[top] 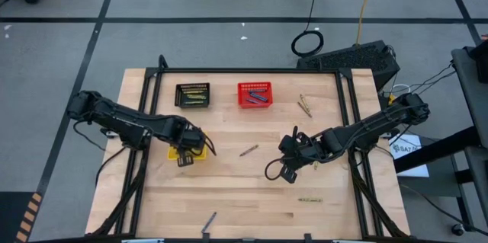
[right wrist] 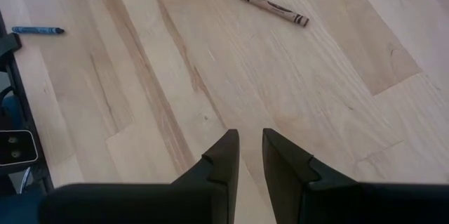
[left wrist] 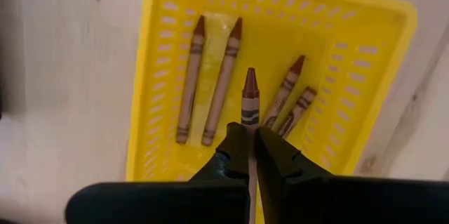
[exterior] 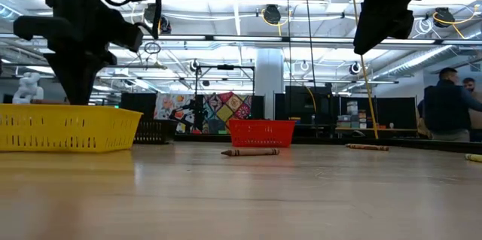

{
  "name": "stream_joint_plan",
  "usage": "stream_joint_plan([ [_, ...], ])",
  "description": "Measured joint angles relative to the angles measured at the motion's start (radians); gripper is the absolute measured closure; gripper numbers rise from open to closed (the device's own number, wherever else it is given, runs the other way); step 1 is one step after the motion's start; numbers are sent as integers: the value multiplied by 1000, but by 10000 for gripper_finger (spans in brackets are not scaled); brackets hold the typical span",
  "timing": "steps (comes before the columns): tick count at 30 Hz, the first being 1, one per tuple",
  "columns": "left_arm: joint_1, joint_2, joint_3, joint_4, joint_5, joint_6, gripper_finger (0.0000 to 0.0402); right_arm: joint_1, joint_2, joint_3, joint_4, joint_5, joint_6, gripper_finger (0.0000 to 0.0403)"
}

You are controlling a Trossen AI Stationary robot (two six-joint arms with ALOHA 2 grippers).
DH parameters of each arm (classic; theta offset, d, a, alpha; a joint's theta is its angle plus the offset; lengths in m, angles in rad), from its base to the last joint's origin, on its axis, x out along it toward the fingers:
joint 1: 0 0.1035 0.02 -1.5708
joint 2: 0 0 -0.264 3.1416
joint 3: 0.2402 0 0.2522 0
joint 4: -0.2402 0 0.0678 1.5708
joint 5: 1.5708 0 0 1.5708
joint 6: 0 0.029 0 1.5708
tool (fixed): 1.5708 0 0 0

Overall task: Sort crayons
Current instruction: Put the brown crayon into the yellow basket

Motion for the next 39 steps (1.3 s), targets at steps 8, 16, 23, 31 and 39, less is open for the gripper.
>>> stream_joint_plan([
  [8, 22, 0, 0, 40, 4, 43, 398, -1, 0, 0, 0, 1, 23, 351],
  [16, 22, 0, 0, 42, 4, 44, 364, -1, 0, 0, 0, 27, 83, 351],
  [23, 21, 0, 0, 40, 3, 70, 326, -1, 0, 0, 13, 77, 105, 351],
  [31, 20, 0, 0, 40, -10, 100, 325, -1, 0, 0, 31, 85, 88, 351],
  [39, 20, 0, 30, -2, -93, 120, 324, -1, 0, 0, 61, 126, -9, 351],
])
